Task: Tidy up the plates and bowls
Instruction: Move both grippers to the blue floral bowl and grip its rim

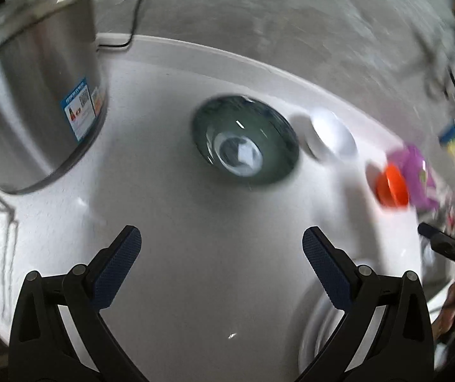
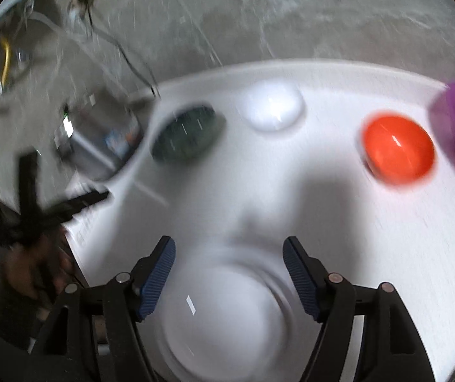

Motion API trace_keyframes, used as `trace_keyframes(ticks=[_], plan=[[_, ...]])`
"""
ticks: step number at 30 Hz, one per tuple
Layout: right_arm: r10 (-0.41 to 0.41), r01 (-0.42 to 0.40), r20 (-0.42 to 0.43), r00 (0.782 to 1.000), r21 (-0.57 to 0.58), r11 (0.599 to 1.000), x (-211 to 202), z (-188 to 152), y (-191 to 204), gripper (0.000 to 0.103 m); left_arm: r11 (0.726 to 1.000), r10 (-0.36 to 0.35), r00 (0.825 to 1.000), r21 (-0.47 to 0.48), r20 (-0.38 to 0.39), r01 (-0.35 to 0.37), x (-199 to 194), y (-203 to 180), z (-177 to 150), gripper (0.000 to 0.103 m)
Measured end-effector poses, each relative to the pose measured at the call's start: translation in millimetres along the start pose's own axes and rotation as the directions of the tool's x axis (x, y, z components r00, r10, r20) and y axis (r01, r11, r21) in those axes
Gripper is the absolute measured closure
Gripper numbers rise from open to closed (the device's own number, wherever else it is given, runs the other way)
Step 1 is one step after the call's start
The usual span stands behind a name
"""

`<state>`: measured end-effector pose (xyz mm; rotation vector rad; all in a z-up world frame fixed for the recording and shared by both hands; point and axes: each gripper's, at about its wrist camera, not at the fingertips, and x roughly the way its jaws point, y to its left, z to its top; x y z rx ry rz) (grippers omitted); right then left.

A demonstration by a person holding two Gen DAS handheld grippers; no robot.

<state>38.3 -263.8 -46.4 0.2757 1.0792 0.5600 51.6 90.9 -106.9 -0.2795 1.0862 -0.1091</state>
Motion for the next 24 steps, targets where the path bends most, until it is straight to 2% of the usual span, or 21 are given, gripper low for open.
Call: trace_keyframes(ticks=[2, 4, 8, 13, 18, 20, 22, 24], plan=[[0.029, -0.030, 0.005, 1.000, 0.043, 0.999, 24, 28, 7, 0.029, 1.000, 0.029, 0.999, -0.001, -0.019, -0.029, 20, 13, 24, 0.001], [0.070, -0.070, 0.002, 0.998, 0.082, 0.994, 49, 47, 10, 0.029, 1.000, 0.020, 0.999, 0.008, -0.035, -0.020, 36, 19, 38, 0.001], [0.076, -0.073, -0.017, 0.997, 0.156, 0.985, 96, 73, 10, 0.029, 0.997, 0.029, 0.998, 0.079, -0.057, -0.024, 68, 19, 68, 0.002], [0.038, -0.025, -0.058, 0.998, 0.214, 0.977, 148, 88, 7, 0.032, 0.993, 0.043, 0.995, 0.115, -0.085, -0.033, 101, 25, 90, 0.002], [0.007, 0.008, -0.069, 0.998, 0.212, 0.977, 182, 98, 14, 0.035, 0.989, 0.052, 0.994, 0.141, -0.100, -0.038, 128, 35, 109, 0.004], [0.007, 0.011, -0.075, 0.997, 0.240, 0.971, 193, 101, 11, 0.038, 0.989, 0.029, 0.993, 0.148, -0.113, -0.012, 136, 36, 115, 0.012], [-0.008, 0.028, -0.082, 0.997, 0.252, 0.967, 201, 102, 9, 0.041, 0.987, 0.024, 0.992, 0.158, -0.128, -0.003, 143, 36, 117, 0.029], [-0.013, 0.035, -0.091, 0.996, 0.250, 0.968, 206, 104, 10, 0.045, 0.985, 0.023, 0.990, 0.171, -0.139, 0.001, 152, 35, 118, 0.038]])
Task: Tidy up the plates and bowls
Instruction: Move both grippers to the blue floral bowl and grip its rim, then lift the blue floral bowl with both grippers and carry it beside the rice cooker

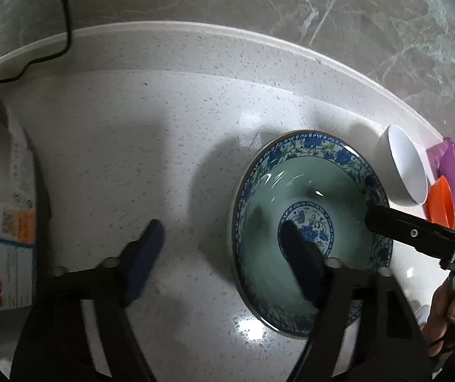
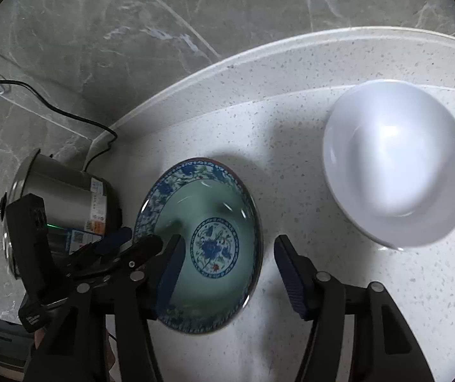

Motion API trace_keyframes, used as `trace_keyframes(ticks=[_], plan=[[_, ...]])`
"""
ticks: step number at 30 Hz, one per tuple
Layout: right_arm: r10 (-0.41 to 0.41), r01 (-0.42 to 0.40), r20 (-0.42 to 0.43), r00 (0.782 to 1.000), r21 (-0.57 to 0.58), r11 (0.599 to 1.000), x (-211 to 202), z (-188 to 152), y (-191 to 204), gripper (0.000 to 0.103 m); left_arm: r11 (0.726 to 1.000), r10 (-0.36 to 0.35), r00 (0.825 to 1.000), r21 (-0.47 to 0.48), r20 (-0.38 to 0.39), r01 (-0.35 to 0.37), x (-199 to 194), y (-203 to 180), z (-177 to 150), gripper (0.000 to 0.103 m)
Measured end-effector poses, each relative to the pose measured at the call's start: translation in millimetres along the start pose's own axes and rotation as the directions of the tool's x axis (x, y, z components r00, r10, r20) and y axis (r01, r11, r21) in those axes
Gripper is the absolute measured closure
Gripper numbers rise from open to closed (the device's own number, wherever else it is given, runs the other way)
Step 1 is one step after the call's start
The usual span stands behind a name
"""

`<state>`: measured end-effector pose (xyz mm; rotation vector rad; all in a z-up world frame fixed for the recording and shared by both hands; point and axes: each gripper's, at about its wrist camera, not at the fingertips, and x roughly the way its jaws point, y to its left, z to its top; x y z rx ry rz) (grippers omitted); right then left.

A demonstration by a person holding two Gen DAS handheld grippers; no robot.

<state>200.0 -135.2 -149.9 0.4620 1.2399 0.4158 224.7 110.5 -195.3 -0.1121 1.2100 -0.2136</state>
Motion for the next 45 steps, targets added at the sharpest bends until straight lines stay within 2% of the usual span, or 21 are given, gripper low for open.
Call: trace_keyframes(ticks=[3, 4, 7, 8, 9, 11, 12, 17, 22, 28, 34, 37, 45], plan=[[-0.019, 0.019, -0.021, 1.000, 0.012, 1.000, 12, 3, 1, 0.048, 1.000, 0.008, 1.000, 0.019, -0.014, -0.007, 10, -1, -1, 0.040], [-0.017, 0.018, -0.028, 0.999, 0.026, 0.999, 15, 3, -1, 0.048, 1.000, 0.008, 1.000, 0.022, -0.018, -0.007, 12, -2, -1, 0.044], [-0.024, 0.026, -0.044, 0.999, 0.042, 0.999, 21, 4, -4, 0.060, 1.000, -0.014, 1.000, 0.025, -0.028, 0.014, 19, -2, -1, 0.060], [-0.029, 0.031, -0.051, 0.998, 0.040, 0.999, 23, 4, -5, 0.067, 0.999, -0.023, 0.999, 0.027, -0.028, 0.024, 20, -3, 0, 0.064], [-0.031, 0.033, -0.056, 0.998, 0.039, 0.999, 25, 4, -4, 0.074, 0.999, -0.026, 0.999, 0.032, -0.028, 0.027, 17, -7, -2, 0.071], [-0.033, 0.036, -0.067, 0.997, 0.037, 0.999, 29, 3, -5, 0.083, 0.999, -0.027, 0.999, 0.045, -0.027, 0.028, 17, -12, 1, 0.081], [-0.036, 0.038, -0.068, 0.997, 0.034, 0.999, 29, 3, -4, 0.088, 0.999, -0.026, 0.999, 0.047, -0.026, 0.027, 18, -13, 1, 0.082], [-0.051, 0.052, -0.069, 0.996, 0.010, 0.999, 30, 3, -2, 0.093, 0.998, -0.044, 0.999, 0.044, -0.026, 0.046, 14, -14, 2, 0.084], [-0.066, 0.066, -0.066, 0.996, -0.002, 0.998, 29, 3, -2, 0.093, 0.998, -0.050, 0.998, 0.045, -0.029, 0.051, 9, -14, -4, 0.085], [-0.075, 0.072, -0.065, 0.995, -0.048, 0.996, 16, -10, 12, 0.093, 0.998, -0.052, 0.999, 0.036, -0.007, 0.052, -18, -16, -24, 0.085], [-0.066, 0.058, -0.067, 0.996, -0.115, 0.992, -9, -45, 33, 0.093, 0.998, -0.038, 0.999, 0.048, 0.010, 0.037, -59, -21, -69, 0.085], [-0.057, 0.045, -0.082, 0.995, -0.141, 0.989, -19, -74, 41, 0.092, 0.999, -0.028, 1.000, 0.039, 0.004, 0.028, -74, -21, -105, 0.085], [-0.067, 0.045, -0.135, 0.989, -0.165, 0.985, -20, -136, 47, 0.092, 1.000, -0.019, 1.000, -0.015, -0.025, 0.019, -82, -17, -172, 0.085]])
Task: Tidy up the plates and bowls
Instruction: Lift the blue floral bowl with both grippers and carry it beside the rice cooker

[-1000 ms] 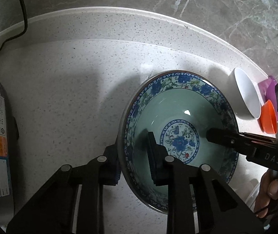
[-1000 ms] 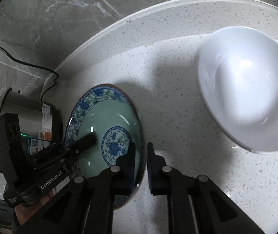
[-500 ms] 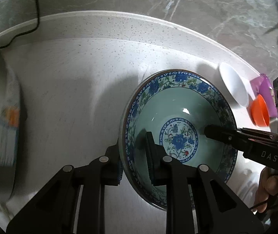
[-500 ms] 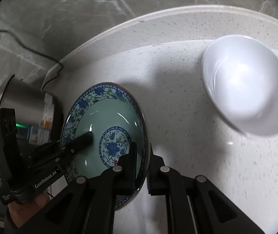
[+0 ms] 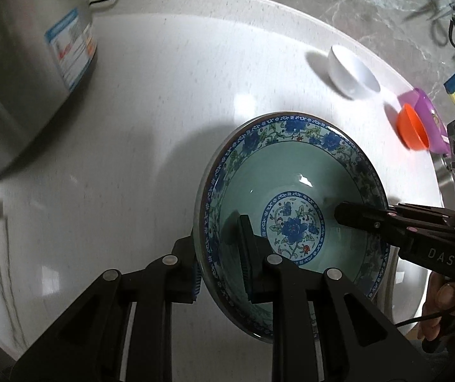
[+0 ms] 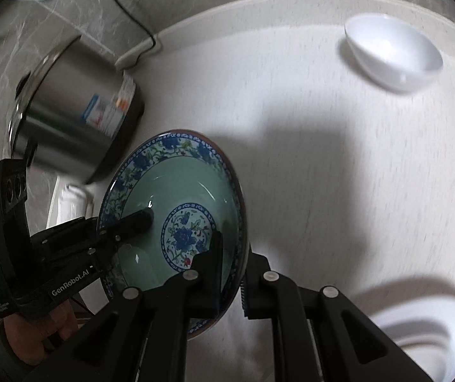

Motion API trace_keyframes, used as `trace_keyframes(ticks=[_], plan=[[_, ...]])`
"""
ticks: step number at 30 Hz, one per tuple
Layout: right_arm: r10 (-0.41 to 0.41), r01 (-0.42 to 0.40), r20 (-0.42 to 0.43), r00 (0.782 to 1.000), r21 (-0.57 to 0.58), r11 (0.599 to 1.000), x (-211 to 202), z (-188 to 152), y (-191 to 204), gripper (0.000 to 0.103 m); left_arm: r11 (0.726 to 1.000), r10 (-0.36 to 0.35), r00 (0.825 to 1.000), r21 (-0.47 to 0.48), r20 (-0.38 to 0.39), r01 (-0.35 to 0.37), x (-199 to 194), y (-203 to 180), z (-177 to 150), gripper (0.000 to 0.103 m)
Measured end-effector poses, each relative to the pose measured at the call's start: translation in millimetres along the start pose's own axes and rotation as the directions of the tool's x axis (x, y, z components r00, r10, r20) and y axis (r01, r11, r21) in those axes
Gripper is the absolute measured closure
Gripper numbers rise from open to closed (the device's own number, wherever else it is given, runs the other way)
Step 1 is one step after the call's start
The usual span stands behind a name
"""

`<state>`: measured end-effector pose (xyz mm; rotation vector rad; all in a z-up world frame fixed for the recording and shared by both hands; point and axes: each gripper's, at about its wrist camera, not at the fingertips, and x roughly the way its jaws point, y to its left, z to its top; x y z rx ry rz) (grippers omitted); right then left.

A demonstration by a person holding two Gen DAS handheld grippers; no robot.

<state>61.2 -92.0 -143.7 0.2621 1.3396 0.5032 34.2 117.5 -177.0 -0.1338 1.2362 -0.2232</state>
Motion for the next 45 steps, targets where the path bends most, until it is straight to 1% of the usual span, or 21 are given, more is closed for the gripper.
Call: trace_keyframes(ticks=[3, 10, 17, 23, 28, 31, 34, 37, 40, 42, 44, 45], plan=[[0.000, 0.000, -0.008, 1.000, -0.004, 1.000, 2, -11, 4, 0.092, 1.000, 0.004, 1.000, -0.005, 0.004, -0.004, -3, 2, -14, 0.085], [-0.013, 0.012, -0.010, 1.000, -0.023, 1.000, 8, -20, 10, 0.092, 1.000, 0.019, 1.000, -0.003, 0.013, -0.019, -1, 8, -31, 0.085], [-0.031, 0.031, -0.017, 0.999, -0.031, 0.999, 19, -26, 9, 0.092, 1.000, 0.023, 1.000, 0.005, 0.001, -0.023, 4, 11, -33, 0.085], [-0.042, 0.041, -0.005, 0.999, -0.037, 0.998, 22, -26, 10, 0.092, 1.000, 0.024, 1.000, 0.009, 0.016, -0.025, 6, 11, -32, 0.084], [-0.040, 0.040, -0.005, 0.999, -0.043, 0.998, 22, -27, 11, 0.091, 0.999, 0.033, 0.999, 0.000, 0.025, -0.033, 6, 11, -33, 0.082], [-0.037, 0.037, -0.006, 0.999, -0.047, 0.998, 22, -27, 11, 0.088, 0.999, 0.036, 0.999, -0.005, 0.031, -0.036, 6, 11, -34, 0.082], [-0.036, 0.036, -0.002, 0.999, -0.045, 0.998, 21, -27, 11, 0.088, 0.999, 0.038, 0.999, -0.009, 0.030, -0.038, 6, 11, -33, 0.082], [-0.033, 0.033, 0.003, 0.999, -0.042, 0.999, 20, -28, 10, 0.088, 0.999, 0.045, 0.998, -0.010, 0.048, -0.044, 0, 11, -33, 0.082], [-0.028, 0.029, 0.023, 0.999, -0.042, 0.999, 14, -27, 11, 0.083, 0.999, 0.044, 0.997, -0.017, 0.067, -0.043, -11, 12, -33, 0.082], [-0.026, 0.028, 0.039, 0.999, -0.044, 0.999, 10, -26, 11, 0.078, 0.999, 0.045, 0.996, -0.020, 0.075, -0.044, -19, 12, -33, 0.082], [-0.022, 0.024, 0.048, 0.999, -0.043, 0.999, 7, -26, 12, 0.074, 0.999, 0.048, 0.995, -0.018, 0.090, -0.046, -29, 11, -32, 0.076], [-0.019, 0.022, 0.053, 0.998, -0.043, 0.999, 5, -26, 12, 0.070, 0.999, 0.049, 0.994, -0.017, 0.098, -0.047, -34, 10, -31, 0.066]])
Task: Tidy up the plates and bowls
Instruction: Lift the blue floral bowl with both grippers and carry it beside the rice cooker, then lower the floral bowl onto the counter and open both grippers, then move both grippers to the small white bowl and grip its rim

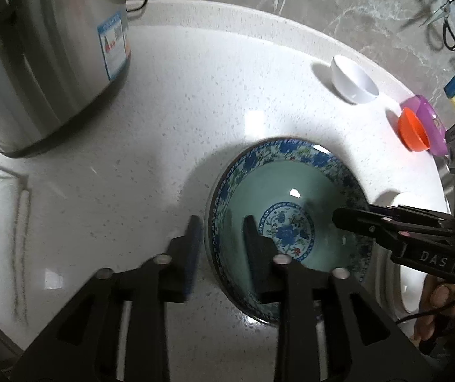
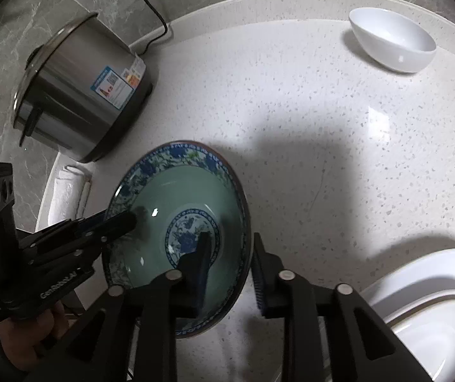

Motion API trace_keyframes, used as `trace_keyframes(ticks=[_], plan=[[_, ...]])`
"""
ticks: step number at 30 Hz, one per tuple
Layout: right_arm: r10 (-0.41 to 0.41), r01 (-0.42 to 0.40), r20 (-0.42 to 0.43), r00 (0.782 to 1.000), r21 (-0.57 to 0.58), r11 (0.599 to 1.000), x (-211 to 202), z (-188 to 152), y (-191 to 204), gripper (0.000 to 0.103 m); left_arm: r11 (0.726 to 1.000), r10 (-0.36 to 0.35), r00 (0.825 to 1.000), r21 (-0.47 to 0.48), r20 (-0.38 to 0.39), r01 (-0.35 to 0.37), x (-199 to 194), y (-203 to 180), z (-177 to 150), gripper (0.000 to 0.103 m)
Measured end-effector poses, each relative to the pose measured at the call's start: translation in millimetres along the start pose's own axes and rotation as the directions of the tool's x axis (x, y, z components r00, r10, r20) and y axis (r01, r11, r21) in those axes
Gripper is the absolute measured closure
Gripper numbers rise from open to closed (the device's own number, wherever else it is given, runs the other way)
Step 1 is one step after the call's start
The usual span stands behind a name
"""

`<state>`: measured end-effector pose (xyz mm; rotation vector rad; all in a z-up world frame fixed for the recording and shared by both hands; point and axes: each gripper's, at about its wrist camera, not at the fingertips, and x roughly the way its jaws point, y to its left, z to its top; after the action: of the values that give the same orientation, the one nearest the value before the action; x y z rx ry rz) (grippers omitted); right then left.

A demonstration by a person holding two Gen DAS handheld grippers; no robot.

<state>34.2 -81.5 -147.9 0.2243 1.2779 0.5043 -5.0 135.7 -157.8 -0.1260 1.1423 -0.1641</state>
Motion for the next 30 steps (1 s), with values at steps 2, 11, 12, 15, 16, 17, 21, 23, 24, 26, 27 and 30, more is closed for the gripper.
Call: trace_keyframes(ticks=[2, 11, 12, 15, 16, 17, 21, 23, 24, 26, 27, 30], plan=[[0.006, -0.006, 0.012, 1.000, 0.005, 1.000, -4, 0, 0, 0.063, 1.000, -0.003, 1.000, 0.001, 0.022, 0.003, -13, -3, 4, 0.045], [0.026, -0.034, 0.179, 0.984, 0.043, 0.998, -77, 22, -28, 0.047, 0.996, -0.077, 0.993, 0.061, 0.087, 0.072, -40, -32, 63, 0.000], [0.021, -0.034, 0.207, 0.978, 0.058, 0.998, -89, 28, -38, 0.046, 0.994, -0.082, 0.992, 0.086, 0.092, 0.074, -40, -42, 76, 0.000], [-0.018, -0.013, 0.282, 0.959, 0.110, 0.994, -122, 54, -83, 0.040, 0.984, -0.107, 0.991, 0.148, 0.080, 0.094, -32, -69, 118, 0.000], [-0.036, -0.005, 0.294, 0.955, 0.138, 0.990, -130, 65, -101, 0.040, 0.983, -0.091, 0.993, 0.167, 0.072, 0.078, -26, -78, 136, 0.001], [-0.041, -0.008, 0.296, 0.954, 0.159, 0.987, -135, 76, -115, 0.040, 0.983, -0.080, 0.995, 0.173, 0.064, 0.068, -20, -82, 147, 0.001], [-0.055, -0.009, 0.303, 0.951, 0.204, 0.979, -141, 112, -159, 0.040, 0.984, -0.059, 0.997, 0.169, 0.046, 0.050, 21, -112, 216, 0.002], [-0.065, -0.005, 0.293, 0.954, 0.231, 0.973, -134, 128, -177, 0.040, 0.979, -0.007, 1.000, 0.204, 0.017, 0.003, 55, -132, 242, 0.003], [-0.065, -0.006, 0.278, 0.958, 0.245, 0.969, -129, 134, -186, 0.040, 0.977, 0.002, 1.000, 0.213, -0.001, -0.001, 68, -138, 250, 0.006], [-0.054, -0.018, 0.247, 0.967, 0.280, 0.960, -115, 145, -201, 0.040, 0.973, 0.004, 0.999, 0.229, -0.044, 0.007, 97, -153, 261, 0.017], [-0.057, -0.012, 0.234, 0.971, 0.286, 0.958, -107, 149, -206, 0.040, 0.970, 0.008, 0.998, 0.241, -0.067, 0.008, 111, -160, 265, 0.022], [-0.058, -0.009, 0.211, 0.976, 0.305, 0.952, -90, 156, -216, 0.042, 0.963, 0.017, 0.993, 0.270, -0.121, 0.017, 143, -177, 271, 0.033]])
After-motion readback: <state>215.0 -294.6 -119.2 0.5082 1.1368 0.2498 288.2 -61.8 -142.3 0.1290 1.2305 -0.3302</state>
